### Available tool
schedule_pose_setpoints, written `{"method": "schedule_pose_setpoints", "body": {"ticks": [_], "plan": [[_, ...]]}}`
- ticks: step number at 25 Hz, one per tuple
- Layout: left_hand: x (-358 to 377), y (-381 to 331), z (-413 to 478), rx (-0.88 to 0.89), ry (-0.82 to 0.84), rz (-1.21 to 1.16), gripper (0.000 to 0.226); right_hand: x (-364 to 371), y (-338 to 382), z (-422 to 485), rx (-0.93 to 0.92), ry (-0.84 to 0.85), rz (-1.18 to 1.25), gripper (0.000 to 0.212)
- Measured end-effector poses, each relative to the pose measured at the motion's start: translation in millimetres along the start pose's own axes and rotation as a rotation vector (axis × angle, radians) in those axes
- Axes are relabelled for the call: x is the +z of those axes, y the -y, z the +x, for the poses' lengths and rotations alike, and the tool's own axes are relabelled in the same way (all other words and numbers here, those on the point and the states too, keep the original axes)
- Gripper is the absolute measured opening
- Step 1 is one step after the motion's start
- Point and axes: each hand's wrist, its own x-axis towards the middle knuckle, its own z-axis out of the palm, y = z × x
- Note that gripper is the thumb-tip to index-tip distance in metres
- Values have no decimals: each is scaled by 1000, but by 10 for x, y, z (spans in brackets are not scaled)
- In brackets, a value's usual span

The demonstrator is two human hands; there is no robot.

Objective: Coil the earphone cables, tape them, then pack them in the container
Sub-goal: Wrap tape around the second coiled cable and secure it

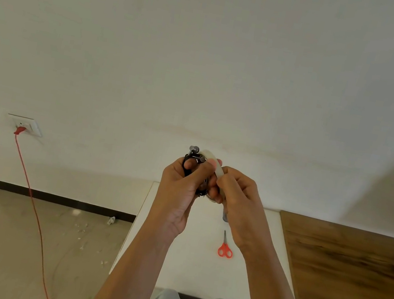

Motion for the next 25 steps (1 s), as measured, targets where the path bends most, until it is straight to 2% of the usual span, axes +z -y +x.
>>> {"method": "schedule_pose_setpoints", "body": {"ticks": [4,8,14,20,25], "plan": [[14,-24,-4,10,5,-30,39,-1,12,7,-24,6,23,31],[32,-47,-17,22,21,-43,23,-9,-26,49,-59,7,17,24],[31,-19,15,4,9,-70,38,-41,-77,86,-63,22,-6,29],[11,-33,28,27,43,-67,28,-40,-52,74,-49,78,99,37],[17,-30,32,41,29,-59,24,-45,-87,111,-36,75,103,32]]}}
